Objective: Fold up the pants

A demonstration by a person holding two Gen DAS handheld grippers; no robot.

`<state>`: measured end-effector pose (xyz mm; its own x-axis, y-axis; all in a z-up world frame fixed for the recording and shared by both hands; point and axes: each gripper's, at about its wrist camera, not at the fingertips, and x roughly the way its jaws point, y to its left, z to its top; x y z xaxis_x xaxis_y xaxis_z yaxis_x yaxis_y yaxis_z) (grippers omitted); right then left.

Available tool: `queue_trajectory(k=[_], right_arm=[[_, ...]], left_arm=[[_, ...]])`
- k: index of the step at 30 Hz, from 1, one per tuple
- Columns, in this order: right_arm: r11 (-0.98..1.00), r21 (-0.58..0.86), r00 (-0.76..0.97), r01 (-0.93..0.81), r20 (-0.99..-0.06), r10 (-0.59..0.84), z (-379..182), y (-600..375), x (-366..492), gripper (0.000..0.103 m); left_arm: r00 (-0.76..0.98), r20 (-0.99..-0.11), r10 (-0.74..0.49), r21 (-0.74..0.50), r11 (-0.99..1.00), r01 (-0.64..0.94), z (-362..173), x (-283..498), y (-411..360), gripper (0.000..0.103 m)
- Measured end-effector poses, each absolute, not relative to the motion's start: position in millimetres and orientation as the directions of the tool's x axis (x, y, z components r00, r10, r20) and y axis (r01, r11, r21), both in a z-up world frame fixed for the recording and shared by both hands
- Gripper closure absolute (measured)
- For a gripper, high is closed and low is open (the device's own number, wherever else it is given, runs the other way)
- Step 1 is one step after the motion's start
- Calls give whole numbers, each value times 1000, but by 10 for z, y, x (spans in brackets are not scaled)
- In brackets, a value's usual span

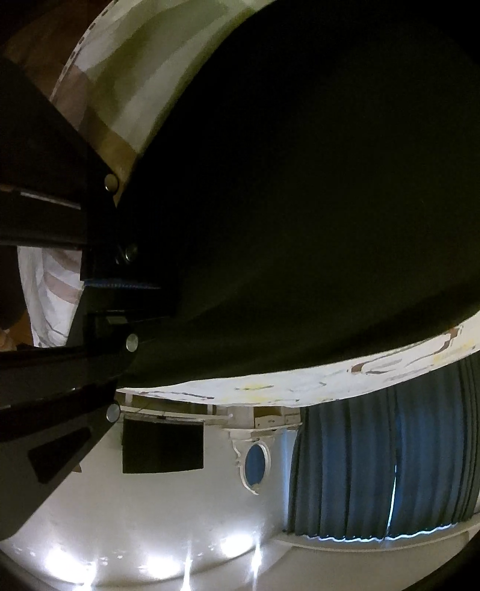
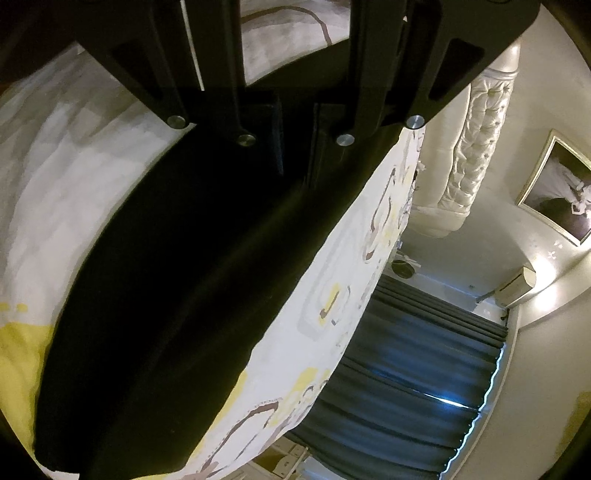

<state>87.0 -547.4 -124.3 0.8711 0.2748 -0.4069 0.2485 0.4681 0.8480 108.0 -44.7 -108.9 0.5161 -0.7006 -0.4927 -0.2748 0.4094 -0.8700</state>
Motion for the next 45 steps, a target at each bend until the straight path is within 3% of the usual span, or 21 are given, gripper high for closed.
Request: queue_trajectory(k=[9, 25, 30, 33, 42, 45], right_arm=[[486, 845, 884, 223, -386, 265, -1168, -5532, 661, 94], [487, 821, 881, 298, -433, 191, -1210, -5664, 328, 99], [431, 840, 921, 330, -386, 48, -1047, -6171, 69, 95], [389, 841, 919, 376, -393, -37, -1019, -6508, -3, 76], [289, 836, 883, 466, -457, -104, -1172, -6960, 77, 76], [250, 855, 890, 455, -446, -95, -1239, -7021, 123, 76]], left_arm=[[530, -472, -705, -877, 434, -204, -961, 1015, -411, 96], [508, -500, -701, -860, 469, -199, -1043, 999, -401, 96], [485, -513, -708, -852, 488, -188, -966, 918, -390, 96], [445, -515, -733, -854, 487, -185, -965, 898, -467, 96], [448, -483, -753, -856, 514, -59, -727, 884, -604, 94], [494, -488, -720, -832, 554, -15, -633, 950, -565, 84]])
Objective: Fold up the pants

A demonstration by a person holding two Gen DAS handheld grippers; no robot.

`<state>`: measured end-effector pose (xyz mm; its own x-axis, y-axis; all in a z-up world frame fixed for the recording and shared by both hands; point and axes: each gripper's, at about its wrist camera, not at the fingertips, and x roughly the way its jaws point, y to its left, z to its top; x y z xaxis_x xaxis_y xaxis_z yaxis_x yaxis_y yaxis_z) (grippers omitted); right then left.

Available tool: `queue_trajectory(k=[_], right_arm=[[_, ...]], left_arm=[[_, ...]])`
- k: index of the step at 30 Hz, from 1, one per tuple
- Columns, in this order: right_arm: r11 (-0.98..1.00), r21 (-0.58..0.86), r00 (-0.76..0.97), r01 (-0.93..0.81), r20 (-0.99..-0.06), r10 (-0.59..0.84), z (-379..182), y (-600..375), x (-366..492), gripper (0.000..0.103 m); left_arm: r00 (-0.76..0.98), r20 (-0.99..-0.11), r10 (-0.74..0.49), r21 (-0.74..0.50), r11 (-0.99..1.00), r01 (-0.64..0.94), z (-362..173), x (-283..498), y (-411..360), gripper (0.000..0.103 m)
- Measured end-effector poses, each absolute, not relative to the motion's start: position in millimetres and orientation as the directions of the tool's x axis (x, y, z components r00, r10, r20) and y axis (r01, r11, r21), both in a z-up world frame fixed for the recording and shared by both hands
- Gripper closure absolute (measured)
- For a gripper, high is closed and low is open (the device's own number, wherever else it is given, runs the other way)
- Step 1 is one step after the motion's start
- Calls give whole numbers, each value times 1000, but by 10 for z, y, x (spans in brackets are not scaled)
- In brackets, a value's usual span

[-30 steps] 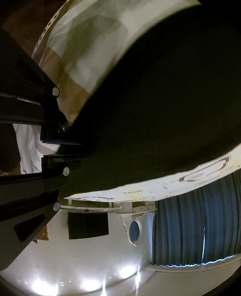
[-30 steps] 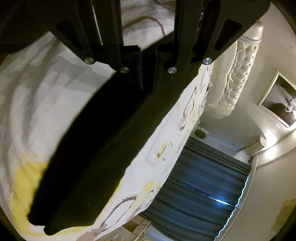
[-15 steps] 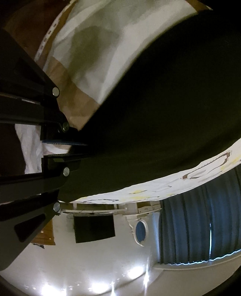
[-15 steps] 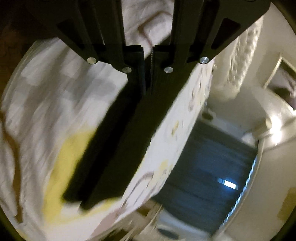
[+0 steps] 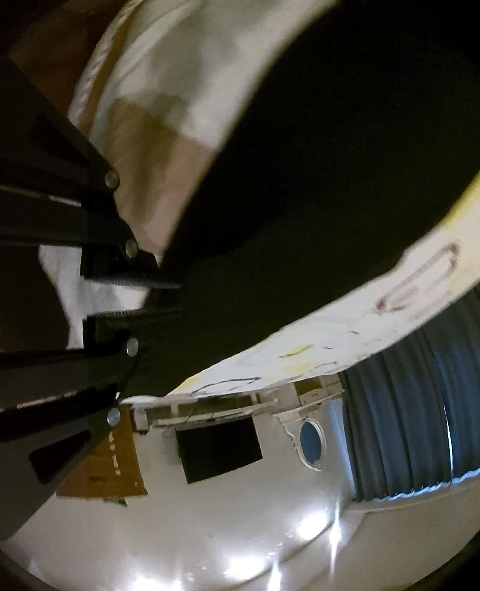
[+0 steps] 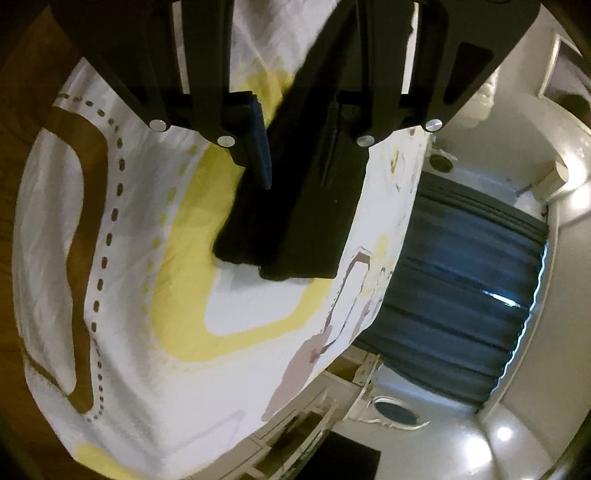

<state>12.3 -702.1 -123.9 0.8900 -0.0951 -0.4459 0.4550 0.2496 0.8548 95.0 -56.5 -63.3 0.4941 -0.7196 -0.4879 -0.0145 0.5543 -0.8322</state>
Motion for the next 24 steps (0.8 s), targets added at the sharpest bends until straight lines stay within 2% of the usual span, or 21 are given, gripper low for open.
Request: queue_trajectory(k=[2, 3, 5, 6, 7, 11, 14, 16, 21, 23, 24], right_arm=[[234, 863, 893, 448, -442, -82, -1317, -7094, 164, 76], [228, 867, 896, 443, -438, -77, -1339, -7109, 186, 76], [240, 865, 896, 442, -437, -78, -1309, -7095, 252, 79], [252, 860, 895, 443, -437, -83, -1290, -7096, 280, 90], [270, 855, 896, 442, -437, -83, -1267, -7089, 276, 97], [279, 857, 902, 433, -415, -122, -1229, -7044, 91, 97], [264, 846, 886, 464, -446, -128, -1376, -7054, 57, 97], [238, 861, 894, 449, -433, -117, -1461, -7066, 67, 97], [217, 872, 897, 439, -410, -166, -1369, -7021, -91, 92], [194, 878, 894, 438, -403, -197, -1373, -7028, -213, 74], [185, 878, 891, 442, -407, -201, -1387, -7040, -250, 72]], left_arm=[[527, -483, -699, -823, 568, 1, -590, 1001, -509, 64], [537, -480, -694, -818, 575, 11, -575, 1024, -483, 62], [552, -492, -673, -795, 605, 29, -547, 1086, -448, 62], [560, -498, -663, -785, 618, 33, -535, 1100, -432, 62], [573, -500, -650, -777, 629, 35, -529, 1123, -396, 62], [612, -517, -598, -748, 664, 16, -534, 1175, -217, 62], [643, -538, -545, -719, 695, -13, -562, 1219, -28, 62], [657, -546, -520, -714, 699, -41, -597, 1226, 166, 62], [671, -540, -508, -707, 707, -34, -579, 1275, 496, 61], [686, -542, -485, -679, 734, -17, -518, 1278, 562, 61], [695, -543, -471, -665, 747, -13, -491, 1270, 597, 61]])
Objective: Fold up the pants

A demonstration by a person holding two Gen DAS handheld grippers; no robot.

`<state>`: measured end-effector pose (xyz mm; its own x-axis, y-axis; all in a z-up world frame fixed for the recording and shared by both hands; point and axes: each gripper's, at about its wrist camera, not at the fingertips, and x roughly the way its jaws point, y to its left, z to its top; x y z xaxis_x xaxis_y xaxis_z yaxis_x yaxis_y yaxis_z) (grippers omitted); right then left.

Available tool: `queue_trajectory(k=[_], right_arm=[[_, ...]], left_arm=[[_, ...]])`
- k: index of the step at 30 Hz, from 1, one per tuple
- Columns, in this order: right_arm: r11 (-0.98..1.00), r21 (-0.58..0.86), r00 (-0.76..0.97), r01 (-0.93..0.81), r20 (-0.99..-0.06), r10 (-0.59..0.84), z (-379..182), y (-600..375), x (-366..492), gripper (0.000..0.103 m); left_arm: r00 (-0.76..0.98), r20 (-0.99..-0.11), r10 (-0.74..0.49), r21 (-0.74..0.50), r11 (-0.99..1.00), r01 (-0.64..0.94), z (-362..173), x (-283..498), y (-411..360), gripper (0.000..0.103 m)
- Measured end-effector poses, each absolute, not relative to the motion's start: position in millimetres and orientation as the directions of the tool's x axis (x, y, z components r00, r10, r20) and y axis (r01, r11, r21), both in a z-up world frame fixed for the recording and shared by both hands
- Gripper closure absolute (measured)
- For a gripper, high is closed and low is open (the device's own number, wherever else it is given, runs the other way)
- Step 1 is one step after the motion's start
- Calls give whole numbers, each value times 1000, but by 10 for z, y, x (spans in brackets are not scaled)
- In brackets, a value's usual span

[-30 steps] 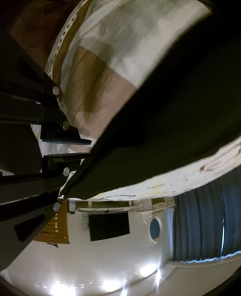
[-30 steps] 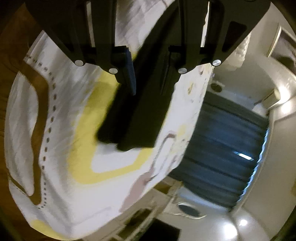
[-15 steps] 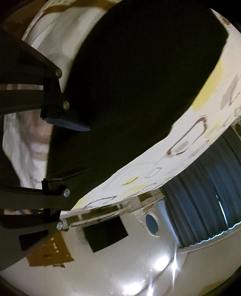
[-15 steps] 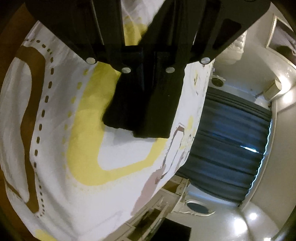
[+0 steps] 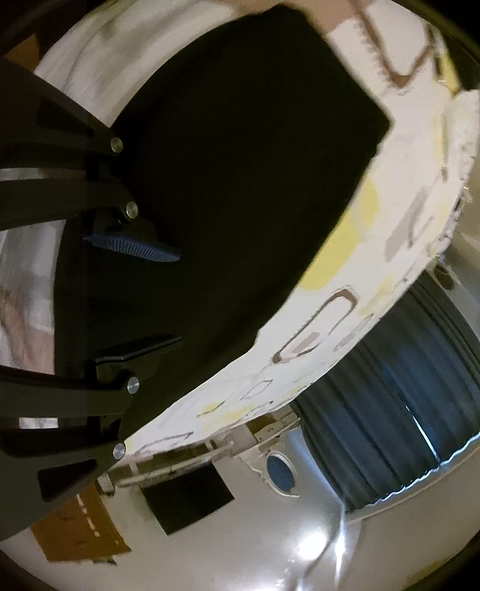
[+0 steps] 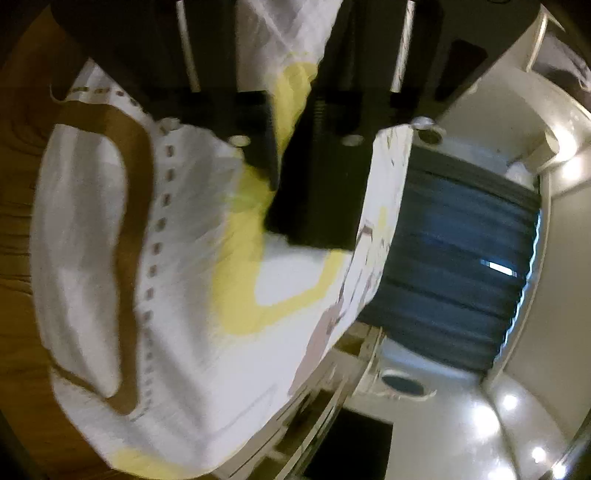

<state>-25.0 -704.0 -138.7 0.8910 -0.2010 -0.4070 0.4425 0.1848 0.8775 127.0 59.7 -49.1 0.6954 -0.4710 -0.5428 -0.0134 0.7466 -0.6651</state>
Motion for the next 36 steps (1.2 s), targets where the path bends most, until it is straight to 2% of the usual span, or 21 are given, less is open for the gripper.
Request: queue_trajectory(k=[2, 3, 5, 6, 7, 8, 11, 17, 27, 28, 32, 34, 36], right_arm=[[169, 889, 900, 426, -396, -184, -1430, -7074, -269, 70], [159, 896, 906, 414, -387, -173, -1450, -7091, -263, 69], [157, 905, 915, 395, -371, -159, -1449, -7119, -241, 60], [160, 905, 915, 394, -371, -156, -1438, -7131, -226, 59], [164, 905, 916, 393, -370, -156, -1424, -7145, -209, 58], [167, 905, 917, 390, -367, -156, -1414, -7166, -184, 58], [179, 902, 917, 392, -368, -151, -1381, -7199, -141, 58], [203, 892, 914, 405, -391, -105, -1353, -7267, 28, 56], [248, 872, 906, 421, -418, -66, -1321, -7269, 290, 56], [256, 867, 902, 428, -426, -65, -1307, -7271, 311, 58], [269, 855, 893, 443, -446, -53, -1338, -7268, 356, 83], [271, 854, 893, 444, -447, -53, -1359, -7258, 355, 89], [275, 853, 894, 443, -444, -63, -1351, -7235, 351, 91]], left_arm=[[722, -531, -443, -638, 770, 3, -417, 1244, 674, 50], [736, -521, -431, -627, 779, 13, -374, 1236, 708, 48], [759, -508, -407, -598, 801, 30, -301, 1224, 750, 44], [774, -502, -386, -570, 820, 39, -249, 1225, 790, 41], [786, -496, -370, -549, 835, 46, -214, 1231, 834, 32], [795, -492, -355, -534, 844, 47, -185, 1230, 882, 29], [814, -498, -298, -487, 873, 21, -132, 1281, 1100, 21], [811, -551, -195, -436, 896, -81, -215, 1377, 1525, 19], [796, -582, -167, -504, 842, -192, -473, 1464, 2063, 19], [795, -581, -173, -509, 839, -190, -492, 1452, 2083, 19], [790, -585, -181, -509, 841, -184, -572, 1463, 2116, 19], [785, -594, -177, -499, 846, -186, -616, 1475, 2104, 19], [782, -598, -176, -488, 854, -181, -658, 1491, 2099, 19]])
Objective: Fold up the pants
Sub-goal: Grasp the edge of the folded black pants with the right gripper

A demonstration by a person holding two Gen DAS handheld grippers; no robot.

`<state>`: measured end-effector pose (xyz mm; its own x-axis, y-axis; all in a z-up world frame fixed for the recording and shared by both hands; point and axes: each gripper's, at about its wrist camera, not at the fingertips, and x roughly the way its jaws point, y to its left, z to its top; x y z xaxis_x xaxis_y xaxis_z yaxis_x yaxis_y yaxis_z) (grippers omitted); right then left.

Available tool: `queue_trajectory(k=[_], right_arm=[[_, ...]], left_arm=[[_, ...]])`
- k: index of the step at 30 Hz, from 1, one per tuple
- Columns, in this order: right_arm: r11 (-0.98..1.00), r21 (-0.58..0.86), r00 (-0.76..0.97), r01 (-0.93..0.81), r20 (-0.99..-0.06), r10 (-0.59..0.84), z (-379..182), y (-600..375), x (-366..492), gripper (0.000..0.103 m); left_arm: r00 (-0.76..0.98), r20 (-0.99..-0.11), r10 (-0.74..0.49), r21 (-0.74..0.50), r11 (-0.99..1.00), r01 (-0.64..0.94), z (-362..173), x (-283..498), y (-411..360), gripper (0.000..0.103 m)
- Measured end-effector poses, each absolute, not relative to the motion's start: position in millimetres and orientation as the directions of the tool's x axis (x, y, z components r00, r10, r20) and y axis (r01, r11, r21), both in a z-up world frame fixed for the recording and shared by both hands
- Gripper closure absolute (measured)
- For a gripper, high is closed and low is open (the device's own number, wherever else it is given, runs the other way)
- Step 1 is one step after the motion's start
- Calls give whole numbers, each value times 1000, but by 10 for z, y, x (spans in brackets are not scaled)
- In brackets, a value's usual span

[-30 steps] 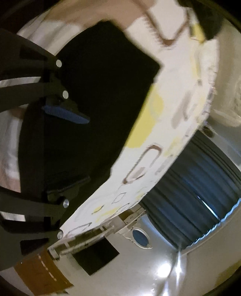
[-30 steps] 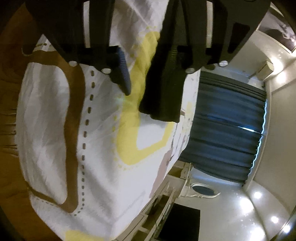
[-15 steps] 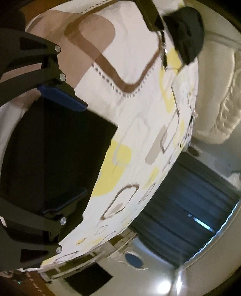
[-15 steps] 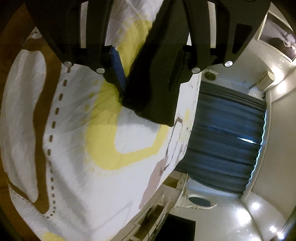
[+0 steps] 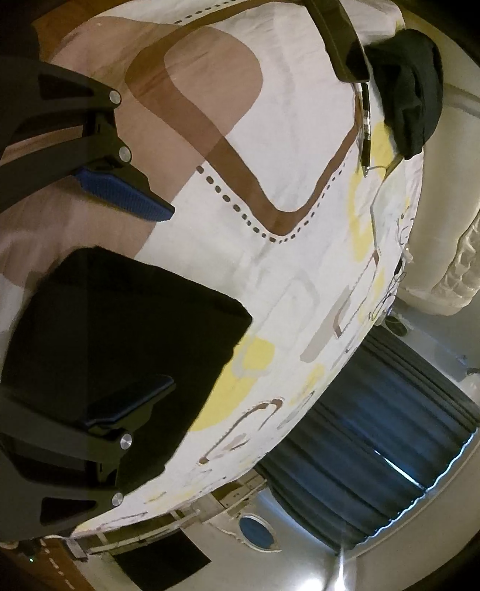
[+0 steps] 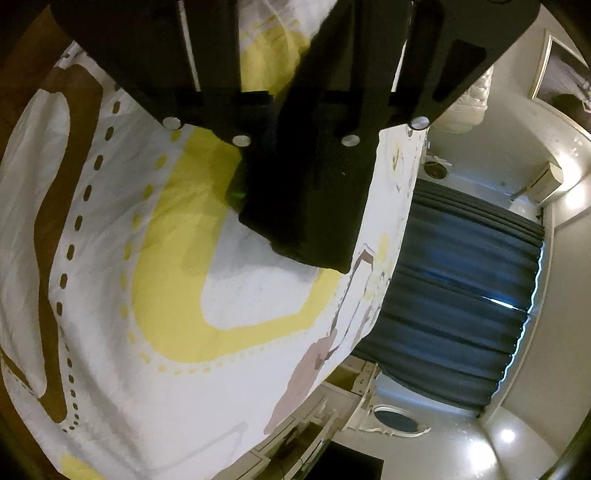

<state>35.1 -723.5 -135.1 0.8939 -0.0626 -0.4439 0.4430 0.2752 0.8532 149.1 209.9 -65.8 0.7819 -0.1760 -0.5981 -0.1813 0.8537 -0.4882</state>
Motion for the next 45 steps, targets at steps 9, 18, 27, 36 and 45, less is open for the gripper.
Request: queue_trajectory(k=[9, 18, 27, 36, 45], right_arm=[[404, 806, 896, 433, -435, -92, -1020, -7022, 382, 92], [535, 752, 908, 385, -413, -73, -655, -6653, 471, 91], [630, 707, 915, 322, -404, -15, -405, -6207, 649, 91], [699, 675, 913, 235, -399, 79, -242, -5667, 816, 91], [736, 657, 887, 163, -424, 182, -205, -5070, 1058, 91]], left_arm=[[785, -604, -137, -390, 910, -141, -729, 1512, 2001, 19], [792, -594, -141, -377, 918, -120, -738, 1489, 2004, 18], [799, -577, -171, -428, 896, -117, -713, 1419, 2106, 18], [808, -566, -164, -397, 913, -93, -777, 1403, 2073, 18], [809, -564, -164, -390, 917, -86, -776, 1402, 2061, 18]])
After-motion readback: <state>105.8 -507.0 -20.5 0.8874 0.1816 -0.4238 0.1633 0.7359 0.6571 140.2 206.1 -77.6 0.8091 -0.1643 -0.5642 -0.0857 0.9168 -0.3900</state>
